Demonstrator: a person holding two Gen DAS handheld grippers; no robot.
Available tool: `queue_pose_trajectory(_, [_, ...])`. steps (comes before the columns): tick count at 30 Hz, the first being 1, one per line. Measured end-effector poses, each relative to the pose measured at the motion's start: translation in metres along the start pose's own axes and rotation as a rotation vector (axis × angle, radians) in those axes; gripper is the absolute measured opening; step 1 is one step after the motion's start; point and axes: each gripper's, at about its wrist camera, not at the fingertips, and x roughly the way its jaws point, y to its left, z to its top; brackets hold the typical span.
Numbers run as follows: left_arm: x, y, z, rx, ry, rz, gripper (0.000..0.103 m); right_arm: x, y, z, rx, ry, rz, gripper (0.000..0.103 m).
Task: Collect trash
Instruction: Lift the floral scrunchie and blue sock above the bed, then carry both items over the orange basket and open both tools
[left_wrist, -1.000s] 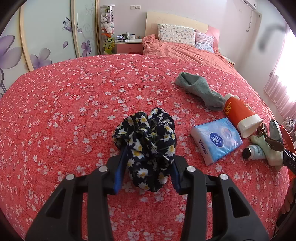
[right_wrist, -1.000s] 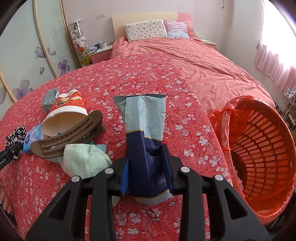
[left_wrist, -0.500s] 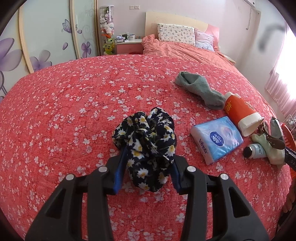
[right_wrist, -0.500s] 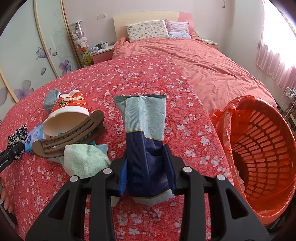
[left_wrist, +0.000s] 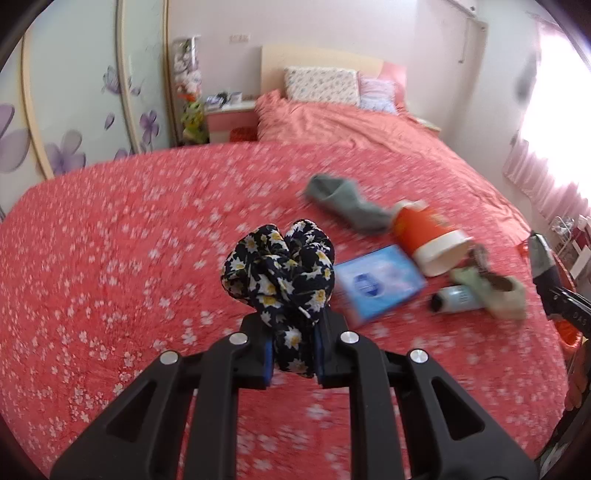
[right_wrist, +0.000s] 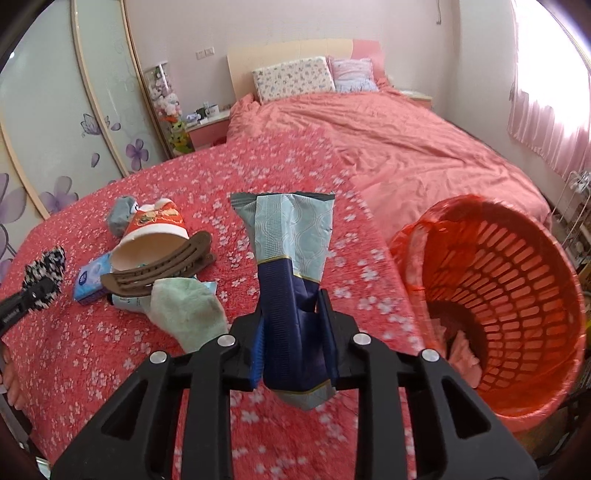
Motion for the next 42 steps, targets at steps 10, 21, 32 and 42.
queue_pose_trajectory(10, [-0.056,-0.075,0.011,0.06,-0.071,-0.127,0.017,-0.056,-0.032,-0.001,0.02,-0.078,-0.068,0.026])
queue_pose_trajectory(21, [-0.078,-0.194,0.017,0.169,-0.102,-0.331,0.017,-0.098,-0.082,-0.001,0.101,-0.149,-0.096,0.026])
queue_pose_trajectory(32, [-0.051,-0.311,0.012,0.249,-0.047,-0.498,0.017,-0.092,-0.155,-0.004,0.24,-0.171,-0.133,0.026])
queue_pose_trajectory(42, [0.018,-0.399,0.003,0.336,0.056,-0.493,0.026,-0.054,-0.197,-0.003,0.3,-0.133,-0.123,0.039])
